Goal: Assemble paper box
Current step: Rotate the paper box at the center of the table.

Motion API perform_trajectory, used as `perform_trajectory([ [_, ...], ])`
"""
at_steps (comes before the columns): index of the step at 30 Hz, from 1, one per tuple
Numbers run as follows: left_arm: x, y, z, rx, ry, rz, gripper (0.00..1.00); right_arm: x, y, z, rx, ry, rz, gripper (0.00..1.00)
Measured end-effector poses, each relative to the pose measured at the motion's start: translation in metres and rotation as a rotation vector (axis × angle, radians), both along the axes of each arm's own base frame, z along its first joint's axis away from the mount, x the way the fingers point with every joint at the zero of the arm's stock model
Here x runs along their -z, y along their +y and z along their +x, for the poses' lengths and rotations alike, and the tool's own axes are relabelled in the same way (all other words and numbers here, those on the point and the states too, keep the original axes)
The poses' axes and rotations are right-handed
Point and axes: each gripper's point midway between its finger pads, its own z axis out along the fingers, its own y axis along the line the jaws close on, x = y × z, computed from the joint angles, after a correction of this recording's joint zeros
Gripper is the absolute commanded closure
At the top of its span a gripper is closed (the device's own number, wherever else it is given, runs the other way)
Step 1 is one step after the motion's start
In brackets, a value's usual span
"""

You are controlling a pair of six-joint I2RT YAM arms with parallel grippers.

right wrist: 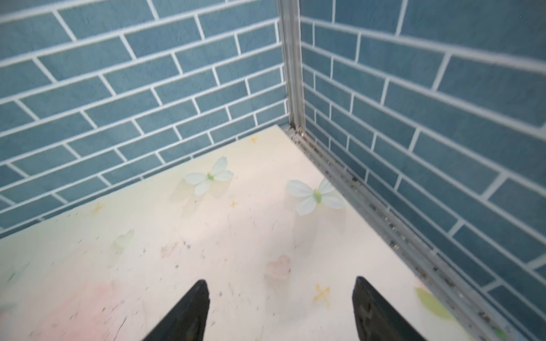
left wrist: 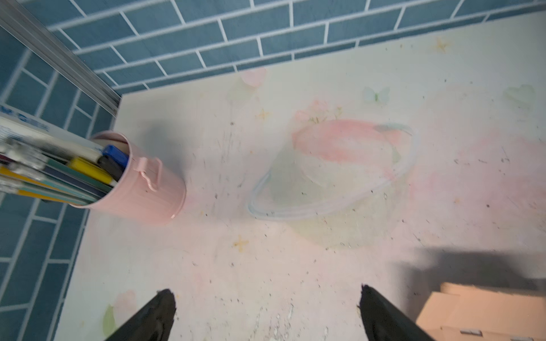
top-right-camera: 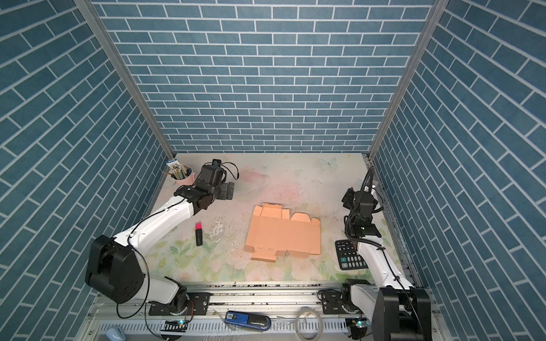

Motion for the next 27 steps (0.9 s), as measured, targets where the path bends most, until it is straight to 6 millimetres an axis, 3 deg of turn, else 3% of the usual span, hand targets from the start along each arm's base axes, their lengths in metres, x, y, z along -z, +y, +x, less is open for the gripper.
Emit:
perform_trajectory([
  [5, 0.029, -0.023, -0.036, 0.064, 0.175, -0.011, 0.01, 0.021, 0.046, -0.008, -0.185, 0.136, 0.070, 0.25],
  [9, 0.042, -0.040, -0.064, 0.114, 0.281, -0.031, 0.00, 0.026, 0.093, -0.014, -0.386, 0.203, 0.100, 0.25],
  [15, 0.047, -0.039, -0.097, 0.113, 0.371, -0.102, 0.00, 0.036, 0.165, -0.014, -0.686, 0.292, 0.104, 0.24],
  [21, 0.049, -0.043, -0.113, 0.129, 0.432, -0.147, 0.00, 0.050, 0.228, -0.013, -0.927, 0.399, 0.023, 0.26],
  [27, 0.054, -0.049, -0.122, 0.156, 0.485, -0.199, 0.00, 0.055, 0.267, -0.015, -1.084, 0.458, -0.131, 0.28],
])
